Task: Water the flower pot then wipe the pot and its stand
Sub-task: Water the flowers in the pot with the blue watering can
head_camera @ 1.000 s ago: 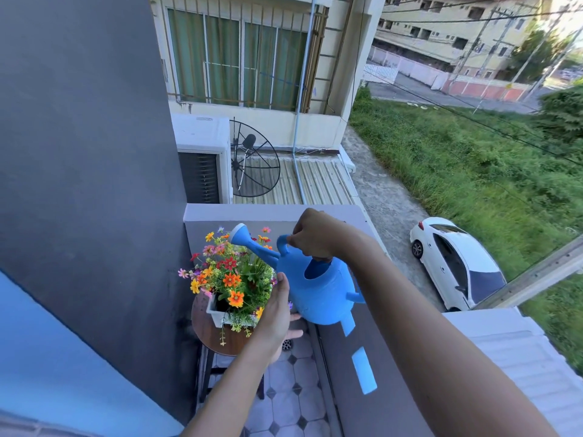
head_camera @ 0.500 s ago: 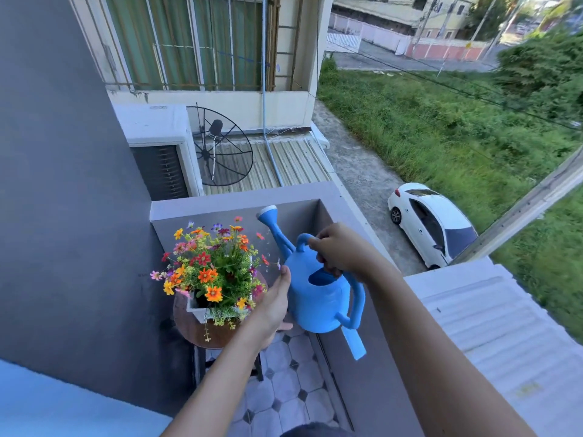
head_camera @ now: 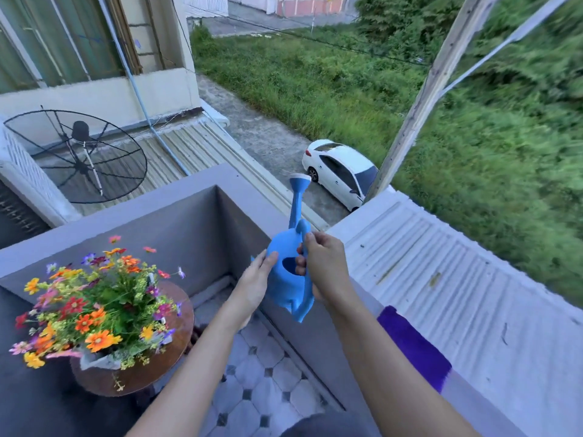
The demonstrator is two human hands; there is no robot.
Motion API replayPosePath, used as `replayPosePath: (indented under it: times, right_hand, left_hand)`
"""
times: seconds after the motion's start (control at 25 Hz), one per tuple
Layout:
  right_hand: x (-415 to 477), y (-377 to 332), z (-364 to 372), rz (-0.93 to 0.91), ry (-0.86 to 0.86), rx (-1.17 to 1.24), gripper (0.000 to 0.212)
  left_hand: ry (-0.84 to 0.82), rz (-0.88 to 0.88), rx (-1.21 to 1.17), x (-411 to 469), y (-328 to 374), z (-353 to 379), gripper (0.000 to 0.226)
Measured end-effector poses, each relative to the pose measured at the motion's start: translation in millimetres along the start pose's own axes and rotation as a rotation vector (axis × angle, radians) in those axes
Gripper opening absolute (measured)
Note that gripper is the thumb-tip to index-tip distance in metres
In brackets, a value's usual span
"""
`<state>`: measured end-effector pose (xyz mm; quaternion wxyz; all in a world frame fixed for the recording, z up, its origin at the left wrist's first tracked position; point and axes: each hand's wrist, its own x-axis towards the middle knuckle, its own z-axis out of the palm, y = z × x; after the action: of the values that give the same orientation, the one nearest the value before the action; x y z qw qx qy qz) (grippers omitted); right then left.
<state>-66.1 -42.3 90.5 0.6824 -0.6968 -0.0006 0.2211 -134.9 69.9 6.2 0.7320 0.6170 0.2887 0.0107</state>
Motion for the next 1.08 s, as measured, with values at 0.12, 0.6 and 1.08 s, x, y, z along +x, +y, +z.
replayPosePath:
  times: [0.12, 0.6, 1.08]
  right_hand:
    - [9, 7, -22, -0.024, 0.15, 0.148, 0.025]
    - [57, 33, -78, 0.08, 0.469, 0.322, 0.031]
    - [66, 54, -80, 0.126, 0.403, 0.507, 0.02]
  left_hand:
    - [-0.079, 0.026, 0.044, 15, 4, 34, 0.031]
    - [-0.287, -0.004, 0.126, 78, -13, 117, 0.024]
    - [-0.299, 0.064, 0.167, 124, -44, 109, 0.045]
